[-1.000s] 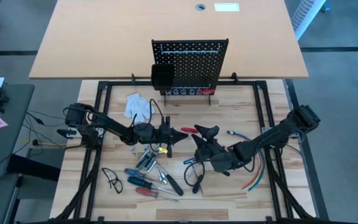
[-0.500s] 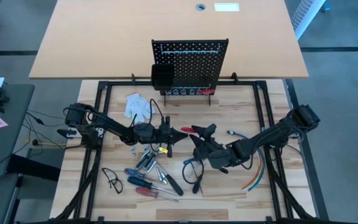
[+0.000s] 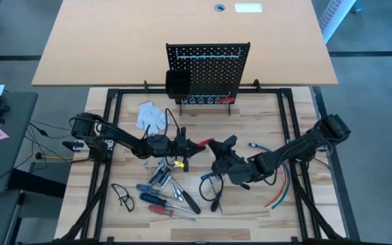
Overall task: Hang tools onto peg board
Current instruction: Hang the red allen wrench on the pegboard
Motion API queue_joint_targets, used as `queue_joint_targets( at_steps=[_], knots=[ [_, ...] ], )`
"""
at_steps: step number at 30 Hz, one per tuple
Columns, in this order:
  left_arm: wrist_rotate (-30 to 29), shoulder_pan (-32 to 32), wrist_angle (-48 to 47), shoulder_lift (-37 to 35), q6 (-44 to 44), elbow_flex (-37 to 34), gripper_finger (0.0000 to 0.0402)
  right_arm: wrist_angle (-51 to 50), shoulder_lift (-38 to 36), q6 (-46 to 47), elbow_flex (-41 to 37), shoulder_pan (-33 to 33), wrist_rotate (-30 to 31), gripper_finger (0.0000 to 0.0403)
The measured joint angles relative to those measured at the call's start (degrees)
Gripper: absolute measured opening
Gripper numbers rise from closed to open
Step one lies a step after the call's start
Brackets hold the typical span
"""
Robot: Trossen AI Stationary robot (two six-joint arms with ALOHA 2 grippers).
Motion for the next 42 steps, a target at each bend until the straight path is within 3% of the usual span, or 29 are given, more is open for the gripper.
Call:
queue_joint_targets(
  at_steps=[7,11,15,24,27,33,39,42],
  knots=[
    [0.49,-0.02,-1.27,0.0,0.94,0.09,0.0061,-0.06,0.0,0.44,0.0,0.98,2.66,0.0015],
    [0.47,-0.02,-1.94,-0.02,1.28,0.09,0.0045,-0.27,0.0,2.95,0.0,1.24,2.69,0.0006],
    [0.45,-0.02,-4.16,-0.02,2.54,0.09,0.0006,-1.75,0.0,9.66,0.0,2.09,2.38,0.0049],
    [4.22,0.03,-17.44,-0.07,12.36,1.82,0.002,-32.03,0.01,52.17,-0.06,2.99,-12.77,0.0203],
    [6.19,-0.03,-25.19,0.3,12.63,5.3,0.0046,-33.54,0.0,60.86,-1.66,2.98,-16.4,0.0237],
    [10.5,-0.68,-37.58,0.59,18.37,9.24,0.0112,-26.0,0.02,59.05,-5.57,4.52,-22.46,0.0248],
    [13.59,-0.03,-38.29,0.98,16.0,9.44,0.0159,-20.23,0.02,56.99,-7.8,3.51,-24.56,0.024],
    [16.98,-0.18,-39.34,1.99,19.66,9.32,0.0176,-20.02,0.02,56.98,-7.85,2.83,-24.61,0.0239]
  ],
)
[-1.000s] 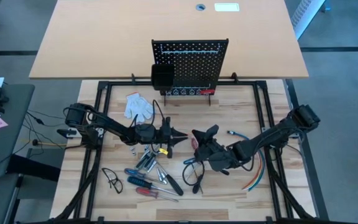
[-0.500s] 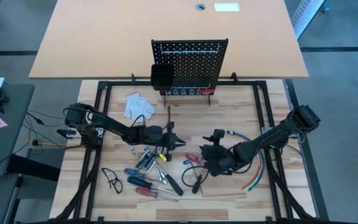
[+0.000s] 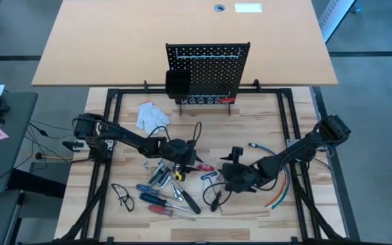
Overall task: Hang tools onto peg board
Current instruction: Hang the red allen wrench on the pegboard
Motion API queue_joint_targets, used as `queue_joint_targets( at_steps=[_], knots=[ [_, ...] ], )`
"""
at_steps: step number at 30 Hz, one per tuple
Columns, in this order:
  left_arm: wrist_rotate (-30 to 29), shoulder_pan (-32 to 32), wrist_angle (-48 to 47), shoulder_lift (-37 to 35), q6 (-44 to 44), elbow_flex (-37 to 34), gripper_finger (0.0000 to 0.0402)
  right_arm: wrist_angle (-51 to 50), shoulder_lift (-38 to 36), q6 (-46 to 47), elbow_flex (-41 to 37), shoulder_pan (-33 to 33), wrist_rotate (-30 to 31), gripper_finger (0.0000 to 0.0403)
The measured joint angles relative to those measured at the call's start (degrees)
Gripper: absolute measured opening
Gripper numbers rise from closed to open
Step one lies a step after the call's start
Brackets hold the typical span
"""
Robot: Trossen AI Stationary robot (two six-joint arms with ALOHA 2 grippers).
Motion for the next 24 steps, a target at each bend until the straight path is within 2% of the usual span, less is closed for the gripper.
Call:
queue_joint_targets(
  at_steps=[5,9,14,24],
  knots=[
    [-0.22,-0.93,3.86,6.46,4.9,1.12,0.0197,0.17,0.0,-0.06,0.02,-0.73,-0.45,0.0239],
    [-6.64,-0.75,2.71,8.58,4.87,3.5,0.0208,0.56,0.0,-0.11,0.04,-0.74,-1.18,0.0239],
    [-9.08,-0.69,-1.15,8.67,4.77,5.37,0.021,0.43,0.0,-0.15,0.04,-0.74,-1.5,0.0239],
    [-8.63,-0.67,0.03,6.67,1.2,5.86,0.0208,0.57,0.0,-0.11,0.04,-0.63,-1.49,0.0239]
  ],
)
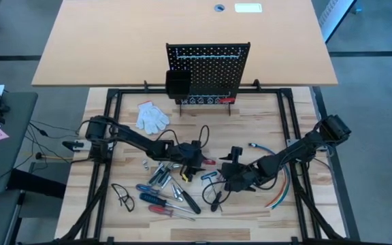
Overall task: Hang tools onto peg board
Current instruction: Hang the red allen wrench on the pegboard
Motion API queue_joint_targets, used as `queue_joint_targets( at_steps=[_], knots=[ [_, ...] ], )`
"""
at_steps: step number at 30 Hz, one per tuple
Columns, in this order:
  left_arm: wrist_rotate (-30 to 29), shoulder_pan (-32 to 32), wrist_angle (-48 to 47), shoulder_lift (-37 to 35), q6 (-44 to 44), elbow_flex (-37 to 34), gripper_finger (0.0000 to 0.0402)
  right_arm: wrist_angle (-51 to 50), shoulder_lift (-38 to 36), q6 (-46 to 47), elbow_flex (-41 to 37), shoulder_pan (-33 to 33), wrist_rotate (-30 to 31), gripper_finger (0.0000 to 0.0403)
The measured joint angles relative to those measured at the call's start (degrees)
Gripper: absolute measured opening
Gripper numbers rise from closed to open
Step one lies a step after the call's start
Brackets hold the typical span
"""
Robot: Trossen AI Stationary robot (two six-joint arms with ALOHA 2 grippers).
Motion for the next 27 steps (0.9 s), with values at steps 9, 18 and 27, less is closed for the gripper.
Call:
queue_joint_targets(
  at_steps=[9,18,27],
  knots=[
    [0.02,2.1,-2.08,1.39,-0.58,-0.12,0.0208,0.13,0.0,0.02,0.0,-0.11,0.0,0.0239],
    [3.2,4.14,-3.68,1.75,-0.46,-0.1,0.0207,0.15,0.0,0.02,0.0,-0.11,0.02,0.0239],
    [6.32,4.12,0.26,6.21,0.01,0.31,0.0197,0.57,0.0,0.02,0.0,-0.11,0.04,0.0239]
  ],
)
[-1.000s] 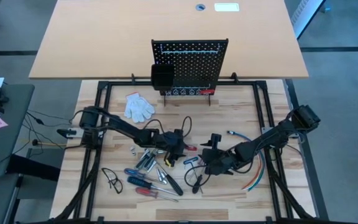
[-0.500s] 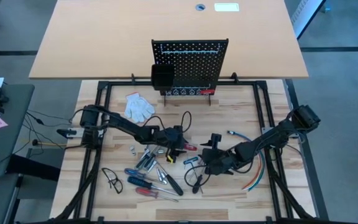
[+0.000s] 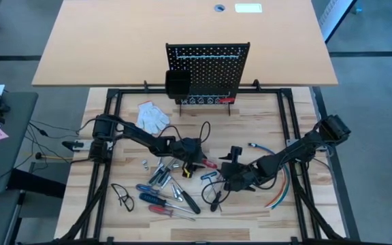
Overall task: Hang tools onto peg board
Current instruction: Hang the red allen wrench on the pegboard
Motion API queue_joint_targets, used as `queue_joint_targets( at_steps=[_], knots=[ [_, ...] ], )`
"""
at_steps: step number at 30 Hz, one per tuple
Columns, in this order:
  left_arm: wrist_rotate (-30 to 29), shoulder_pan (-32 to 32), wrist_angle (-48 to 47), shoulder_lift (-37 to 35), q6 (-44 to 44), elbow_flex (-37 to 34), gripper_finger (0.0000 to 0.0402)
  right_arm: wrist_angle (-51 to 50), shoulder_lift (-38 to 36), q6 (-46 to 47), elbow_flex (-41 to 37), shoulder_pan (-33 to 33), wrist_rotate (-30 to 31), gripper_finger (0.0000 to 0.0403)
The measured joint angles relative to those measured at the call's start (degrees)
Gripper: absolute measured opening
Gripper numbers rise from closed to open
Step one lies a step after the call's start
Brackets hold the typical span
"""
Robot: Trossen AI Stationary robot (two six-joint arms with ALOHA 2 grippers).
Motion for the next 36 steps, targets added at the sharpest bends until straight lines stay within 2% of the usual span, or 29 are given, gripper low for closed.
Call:
queue_joint_targets(
  at_steps=[12,16,19,23,26,28,31,36],
  knots=[
    [0.15,0.07,-1.33,0.11,0.32,0.41,0.0067,0.17,0.0,-0.1,-0.11,0.0,0.02,0.0239],
    [-1.71,-0.22,-3.46,-2.27,1.24,0.3,0.0063,5.87,-0.04,-1.45,-3.73,-0.38,0.47,0.0239],
    [-8.45,-1.67,-6.57,-5.03,3.26,0.1,0.0063,10.78,-0.02,-1.61,-6.81,-0.8,0.66,0.0239],
    [-25.28,-4.96,-7.2,-7.46,8.83,0.03,0.0059,15.6,-0.02,-2.4,-7.91,-2.27,1.7,0.0239],
    [-37.28,-7.56,-5.99,-8.04,14.18,0.03,0.0034,16.6,-0.02,-9.52,-6.81,-4.41,1.7,0.0239],
    [-42.42,-9.06,-4.85,-8.14,16.95,0.04,0.0023,16.57,-0.02,-14.42,-5.86,-5.4,1.66,0.0239],
    [-46.6,-10.66,-3.44,-8.25,20.03,0.05,0.0002,16.23,-0.02,-19.28,-4.3,-7.01,0.87,0.0239],
    [-47.51,-11.24,-3.54,-8.28,19.73,0.11,0.0004,15.64,-0.02,-21.96,-3.3,-9.64,0.83,0.0239]
  ],
)
